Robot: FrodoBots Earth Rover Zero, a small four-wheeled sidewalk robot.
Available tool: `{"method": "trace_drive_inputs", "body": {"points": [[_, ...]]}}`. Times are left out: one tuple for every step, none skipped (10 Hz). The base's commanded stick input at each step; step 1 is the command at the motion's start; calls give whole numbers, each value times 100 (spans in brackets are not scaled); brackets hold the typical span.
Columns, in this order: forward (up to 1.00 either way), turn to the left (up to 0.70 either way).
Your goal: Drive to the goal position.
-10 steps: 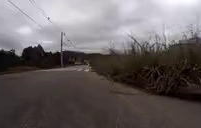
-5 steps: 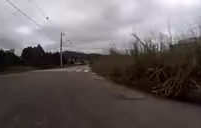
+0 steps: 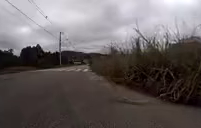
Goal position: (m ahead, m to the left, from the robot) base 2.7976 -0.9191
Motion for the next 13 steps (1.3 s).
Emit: {"method": "trace_drive_inputs", "body": {"points": [[45,0],[45,0],[45,0],[45,0],[45,0],[45,0],[45,0],[45,0],[45,0],[45,0],[45,0],[45,0],[45,0]]}}
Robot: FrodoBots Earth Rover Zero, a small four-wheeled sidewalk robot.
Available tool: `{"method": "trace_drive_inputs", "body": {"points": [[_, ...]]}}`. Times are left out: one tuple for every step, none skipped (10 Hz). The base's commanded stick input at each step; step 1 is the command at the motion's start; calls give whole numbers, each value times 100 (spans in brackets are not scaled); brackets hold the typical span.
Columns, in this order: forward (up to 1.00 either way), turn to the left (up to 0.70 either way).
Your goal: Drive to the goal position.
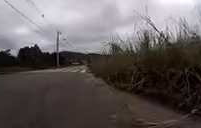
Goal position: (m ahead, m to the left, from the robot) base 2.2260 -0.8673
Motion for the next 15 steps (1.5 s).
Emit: {"method": "trace_drive_inputs", "body": {"points": [[45,0],[45,0],[45,0],[45,0],[45,0],[45,0],[45,0],[45,0],[45,0],[45,0],[45,0],[45,0],[45,0],[45,0],[45,0]]}}
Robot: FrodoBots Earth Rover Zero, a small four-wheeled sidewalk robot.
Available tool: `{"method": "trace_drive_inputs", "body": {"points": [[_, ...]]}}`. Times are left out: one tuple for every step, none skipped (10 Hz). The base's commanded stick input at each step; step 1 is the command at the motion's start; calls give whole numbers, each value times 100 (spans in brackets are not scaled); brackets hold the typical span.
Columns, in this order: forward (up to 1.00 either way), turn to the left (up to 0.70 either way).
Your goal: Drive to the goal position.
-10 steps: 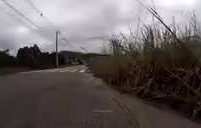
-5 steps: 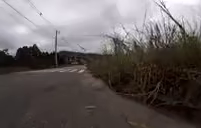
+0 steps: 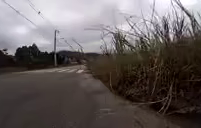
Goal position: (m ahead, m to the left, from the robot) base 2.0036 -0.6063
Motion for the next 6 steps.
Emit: {"method": "trace_drive_inputs", "body": {"points": [[45,0],[45,0],[45,0],[45,0],[45,0],[45,0]]}}
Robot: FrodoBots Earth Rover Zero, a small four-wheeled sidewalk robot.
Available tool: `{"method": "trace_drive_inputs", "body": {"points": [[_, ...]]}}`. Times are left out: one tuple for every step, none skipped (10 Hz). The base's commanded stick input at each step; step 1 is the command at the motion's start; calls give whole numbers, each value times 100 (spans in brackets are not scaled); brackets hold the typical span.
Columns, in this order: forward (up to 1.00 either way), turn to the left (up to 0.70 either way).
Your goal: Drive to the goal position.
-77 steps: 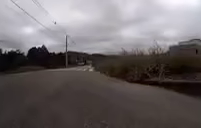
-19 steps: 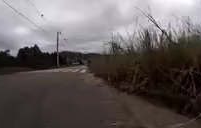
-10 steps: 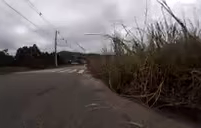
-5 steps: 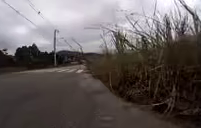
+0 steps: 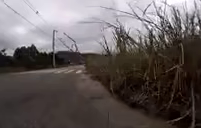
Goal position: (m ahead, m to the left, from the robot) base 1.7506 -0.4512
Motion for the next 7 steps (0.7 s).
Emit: {"method": "trace_drive_inputs", "body": {"points": [[45,0],[45,0],[45,0],[45,0],[45,0],[45,0],[45,0]]}}
